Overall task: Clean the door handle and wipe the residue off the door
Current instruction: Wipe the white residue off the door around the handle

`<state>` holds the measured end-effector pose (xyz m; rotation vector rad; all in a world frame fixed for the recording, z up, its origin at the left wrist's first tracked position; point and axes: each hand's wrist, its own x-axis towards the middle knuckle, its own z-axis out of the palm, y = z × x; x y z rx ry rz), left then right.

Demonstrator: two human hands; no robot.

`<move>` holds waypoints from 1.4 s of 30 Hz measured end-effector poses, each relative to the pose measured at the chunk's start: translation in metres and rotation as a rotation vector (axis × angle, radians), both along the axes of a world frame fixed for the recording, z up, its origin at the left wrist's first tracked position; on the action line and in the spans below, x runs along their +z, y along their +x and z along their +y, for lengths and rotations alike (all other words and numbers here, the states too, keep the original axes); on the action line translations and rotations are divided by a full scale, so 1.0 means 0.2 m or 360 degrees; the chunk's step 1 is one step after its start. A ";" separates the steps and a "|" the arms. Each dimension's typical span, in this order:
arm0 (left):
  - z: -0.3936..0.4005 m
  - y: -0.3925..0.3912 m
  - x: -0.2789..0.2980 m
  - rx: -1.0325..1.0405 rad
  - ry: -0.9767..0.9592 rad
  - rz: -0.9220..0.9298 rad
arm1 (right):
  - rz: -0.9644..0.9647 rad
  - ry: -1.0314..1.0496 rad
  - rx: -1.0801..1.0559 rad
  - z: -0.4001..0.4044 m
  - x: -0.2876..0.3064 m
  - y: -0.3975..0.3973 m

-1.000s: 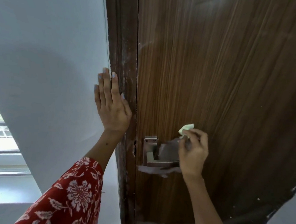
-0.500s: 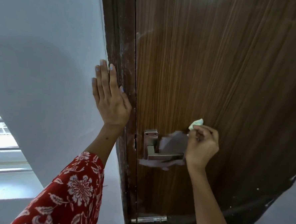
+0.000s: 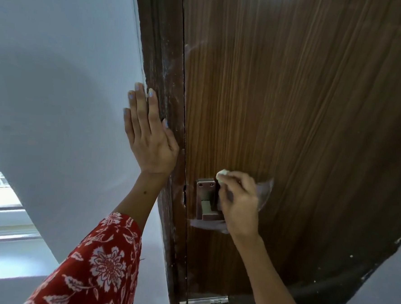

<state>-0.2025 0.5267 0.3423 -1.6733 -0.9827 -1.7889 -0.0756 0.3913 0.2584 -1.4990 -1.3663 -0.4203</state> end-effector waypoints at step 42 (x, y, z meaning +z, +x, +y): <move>-0.01 0.00 0.01 0.0064 0.0052 -0.0028 | 0.1542 0.0393 -0.0581 -0.08 -0.05 0.33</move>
